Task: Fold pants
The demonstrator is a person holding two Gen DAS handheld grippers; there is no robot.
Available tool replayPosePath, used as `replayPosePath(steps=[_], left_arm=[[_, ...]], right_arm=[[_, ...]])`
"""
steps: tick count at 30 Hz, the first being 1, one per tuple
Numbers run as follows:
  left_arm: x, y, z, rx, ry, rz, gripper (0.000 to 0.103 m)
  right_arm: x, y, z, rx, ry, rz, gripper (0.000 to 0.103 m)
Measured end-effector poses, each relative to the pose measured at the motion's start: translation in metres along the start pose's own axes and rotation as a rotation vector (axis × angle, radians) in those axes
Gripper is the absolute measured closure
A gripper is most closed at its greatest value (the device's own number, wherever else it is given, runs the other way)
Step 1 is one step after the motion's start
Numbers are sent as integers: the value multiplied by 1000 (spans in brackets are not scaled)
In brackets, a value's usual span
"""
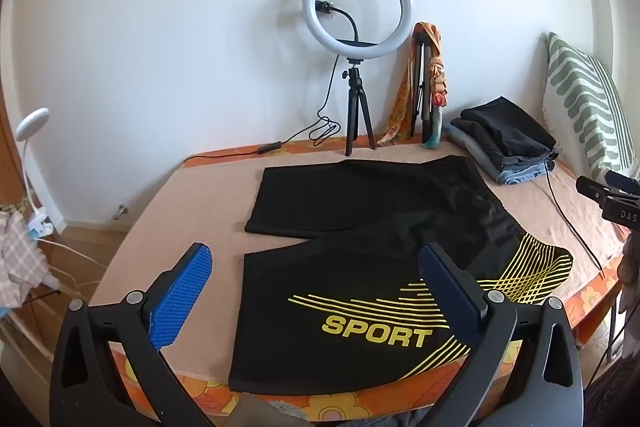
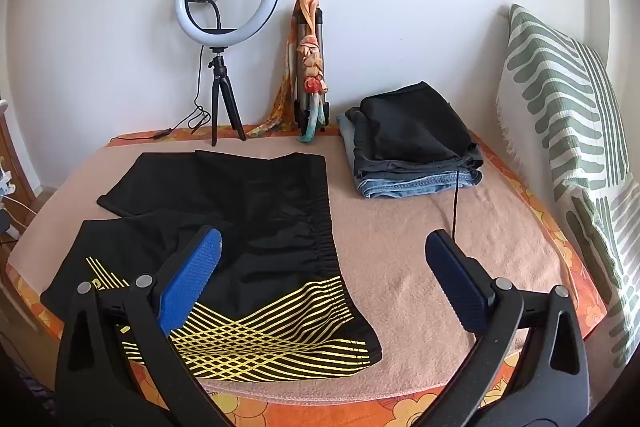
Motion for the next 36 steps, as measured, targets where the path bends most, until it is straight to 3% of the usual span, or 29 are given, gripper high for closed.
replayPosePath(steps=[36], left_arm=[[4,-9,10,-22,-4,9,0]], right_arm=[[4,1,-2,-13,1,10,0]])
Point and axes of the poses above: each gripper's, at about its wrist camera, not at the fingertips, and z roughly against the way its jaws point, x to its left, y to its underside, the point moved 7 cm from there along -z, roughly the way its jaws point, and after that the axes turned 1 degree about y, right-handed, at the moved point
